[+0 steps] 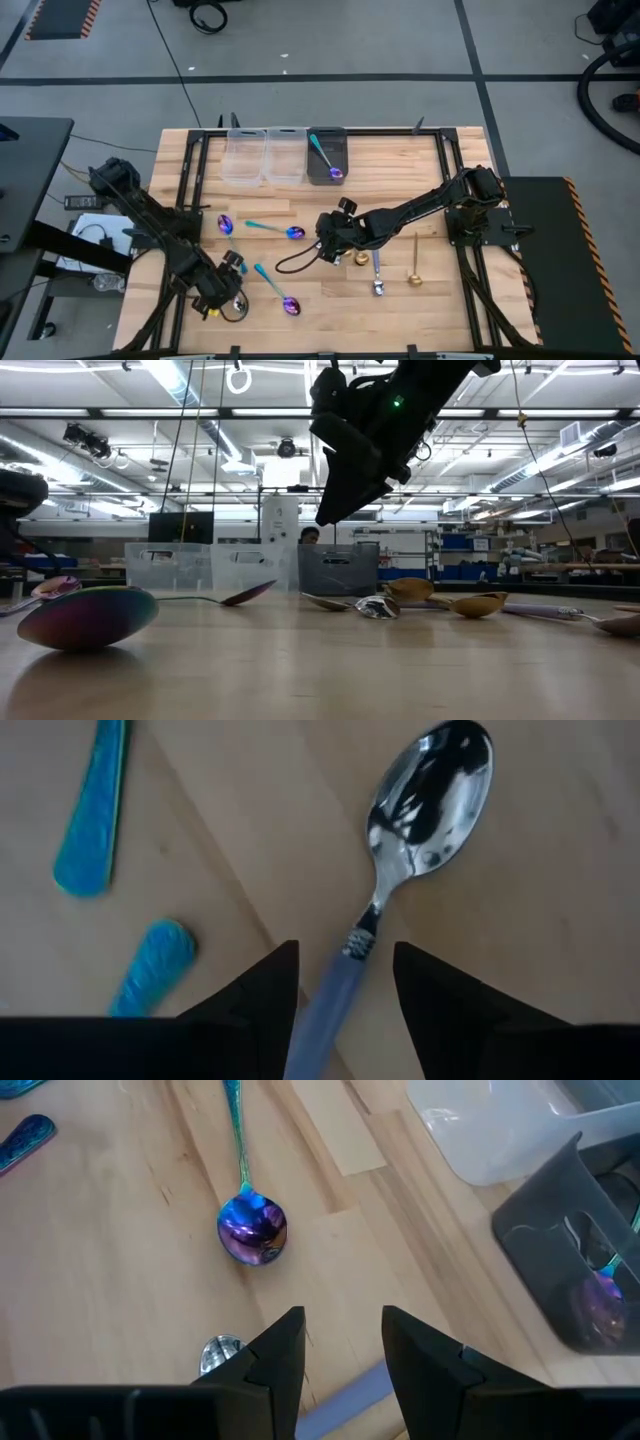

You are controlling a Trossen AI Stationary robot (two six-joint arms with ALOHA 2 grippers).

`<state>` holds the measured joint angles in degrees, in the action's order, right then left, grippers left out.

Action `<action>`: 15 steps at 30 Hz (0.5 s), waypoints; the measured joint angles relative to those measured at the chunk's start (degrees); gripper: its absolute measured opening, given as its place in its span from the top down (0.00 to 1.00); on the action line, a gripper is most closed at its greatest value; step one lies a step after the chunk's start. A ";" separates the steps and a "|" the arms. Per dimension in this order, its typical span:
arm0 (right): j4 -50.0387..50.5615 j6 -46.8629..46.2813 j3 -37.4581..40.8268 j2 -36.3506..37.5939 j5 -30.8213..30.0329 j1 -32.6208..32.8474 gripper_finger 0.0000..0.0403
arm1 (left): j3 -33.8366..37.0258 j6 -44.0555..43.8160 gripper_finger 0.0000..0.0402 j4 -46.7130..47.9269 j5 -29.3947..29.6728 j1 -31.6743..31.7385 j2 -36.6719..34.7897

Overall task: Sort silverware by color (type)
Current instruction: Put the violet spoon into the left transparent bin

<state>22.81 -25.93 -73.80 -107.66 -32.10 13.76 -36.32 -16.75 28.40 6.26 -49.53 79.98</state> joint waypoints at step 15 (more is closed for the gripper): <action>-0.47 0.07 0.00 -0.02 0.17 0.00 0.64 | -2.53 5.22 0.61 1.38 2.98 -3.93 6.41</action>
<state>22.34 -25.87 -73.80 -107.68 -31.92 13.76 -38.85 -11.53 29.78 9.23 -53.45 86.39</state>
